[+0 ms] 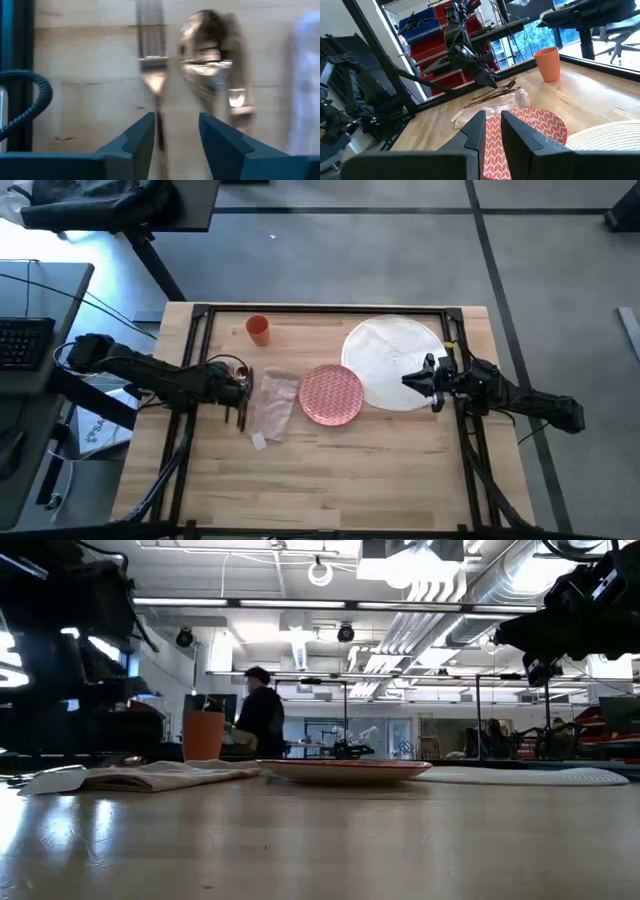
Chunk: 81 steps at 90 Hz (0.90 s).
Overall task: Set table place
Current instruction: Move the placemat from the upper right to the middle right
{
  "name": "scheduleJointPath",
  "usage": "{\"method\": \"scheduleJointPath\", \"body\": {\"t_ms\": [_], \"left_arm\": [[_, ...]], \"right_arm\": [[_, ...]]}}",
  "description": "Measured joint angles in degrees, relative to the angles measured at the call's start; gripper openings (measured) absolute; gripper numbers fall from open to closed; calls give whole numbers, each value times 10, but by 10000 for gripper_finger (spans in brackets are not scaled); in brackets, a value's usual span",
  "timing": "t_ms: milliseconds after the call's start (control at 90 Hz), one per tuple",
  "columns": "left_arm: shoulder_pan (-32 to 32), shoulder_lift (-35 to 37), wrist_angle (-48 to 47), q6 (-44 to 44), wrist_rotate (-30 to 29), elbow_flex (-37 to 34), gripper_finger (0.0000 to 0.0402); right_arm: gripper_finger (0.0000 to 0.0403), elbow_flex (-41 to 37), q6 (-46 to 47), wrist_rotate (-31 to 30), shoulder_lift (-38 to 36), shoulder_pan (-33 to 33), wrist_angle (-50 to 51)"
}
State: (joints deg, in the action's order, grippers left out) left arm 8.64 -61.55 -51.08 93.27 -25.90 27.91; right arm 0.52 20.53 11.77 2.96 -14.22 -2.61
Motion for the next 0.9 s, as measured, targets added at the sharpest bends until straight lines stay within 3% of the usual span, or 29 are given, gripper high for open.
{"method": "scheduleJointPath", "body": {"t_ms": [222, 311, 422, 500, 567, 778, 900], "left_arm": [[0, 6, 16, -94, -46, 98, 151], [0, -2, 133, -206, -72, 126, 149], [-10, -33, 358, -401, -81, 139, 144], [-34, -75, 489, -520, -65, 147, 138], [-63, -122, 544, -577, -42, 167, 133], [-170, -289, 548, -675, 73, 279, 124], [-209, -363, 549, -717, 109, 343, 124]], "right_arm": [[38, 0, 0, 0, 0, 0, 0], [38, 0, 0, 0, 0, 0, 0], [38, 0, 0, 0, 0, 0, 0], [38, 0, 0, 0, 0, 0, 0], [38, 0, 0, 0, 0, 0, 0], [38, 0, 0, 0, 0, 0, 0], [38, 0, 0, 0, 0, 0, 0]]}}
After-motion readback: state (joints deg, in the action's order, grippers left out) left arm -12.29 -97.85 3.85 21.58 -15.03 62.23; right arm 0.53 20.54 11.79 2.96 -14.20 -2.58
